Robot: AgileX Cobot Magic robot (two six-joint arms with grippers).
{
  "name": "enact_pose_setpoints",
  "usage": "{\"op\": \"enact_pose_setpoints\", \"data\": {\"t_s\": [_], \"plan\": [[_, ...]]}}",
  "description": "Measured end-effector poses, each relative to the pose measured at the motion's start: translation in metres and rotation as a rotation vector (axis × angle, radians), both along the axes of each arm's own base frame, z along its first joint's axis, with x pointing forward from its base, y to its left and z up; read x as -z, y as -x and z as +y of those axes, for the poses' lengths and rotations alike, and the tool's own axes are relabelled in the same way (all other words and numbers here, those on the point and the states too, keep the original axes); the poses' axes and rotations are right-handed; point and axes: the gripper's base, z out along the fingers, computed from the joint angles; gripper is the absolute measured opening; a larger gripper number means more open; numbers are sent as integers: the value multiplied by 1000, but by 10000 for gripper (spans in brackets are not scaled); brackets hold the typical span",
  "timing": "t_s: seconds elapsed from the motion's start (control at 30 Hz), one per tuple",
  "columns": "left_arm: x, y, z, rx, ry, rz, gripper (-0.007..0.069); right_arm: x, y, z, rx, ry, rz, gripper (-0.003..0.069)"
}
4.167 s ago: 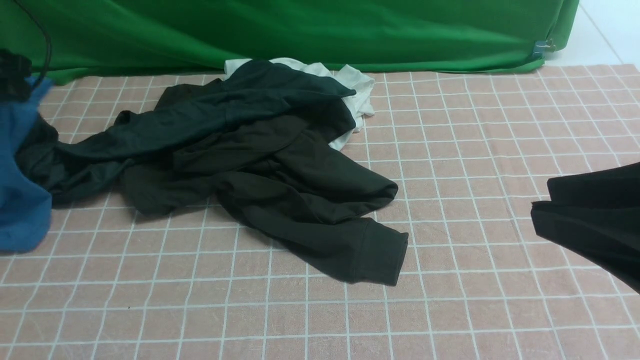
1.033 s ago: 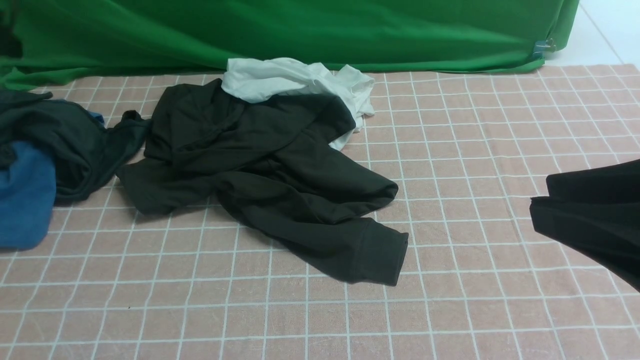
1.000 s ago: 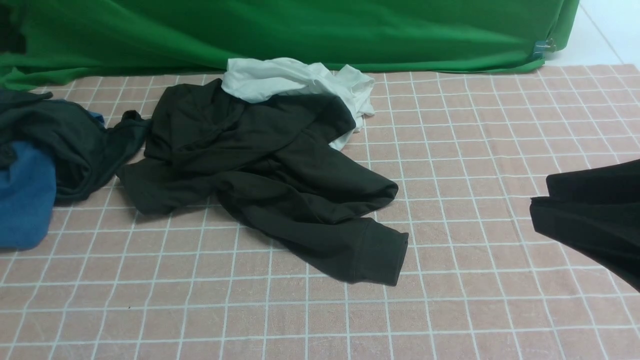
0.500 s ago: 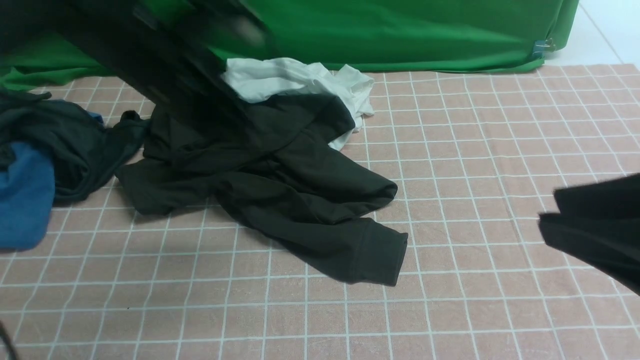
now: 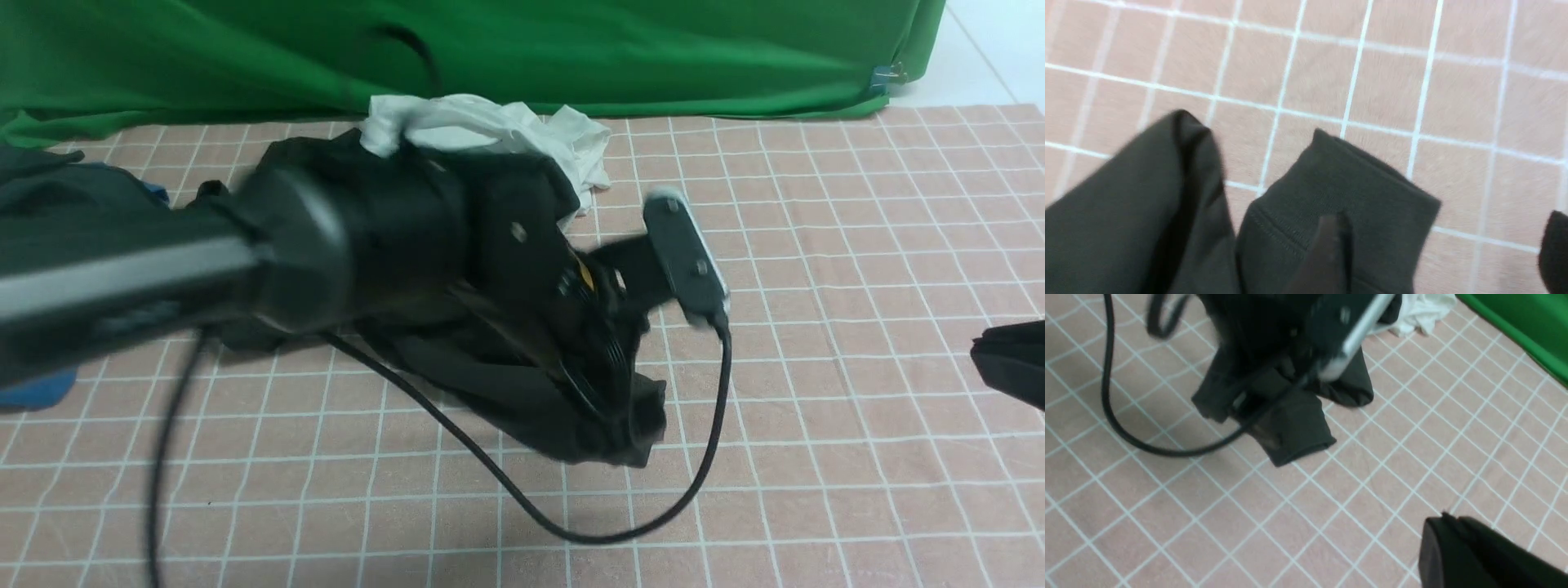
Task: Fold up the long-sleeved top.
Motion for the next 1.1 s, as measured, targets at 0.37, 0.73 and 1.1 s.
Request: {"op": "enact_pose_setpoints", "data": {"t_s": [0.37,0.73,1.1], "plan": [[51,-16,-3,-19,-103,-22,279,1,2,1,-5,-19,32,29],[29,-5,5,-52,-124,48,71,1,3,3,3,-53,47,29],[-133,61,57,-153,106,-96,71,-3,-1,13,-8,-170,42,29]]}}
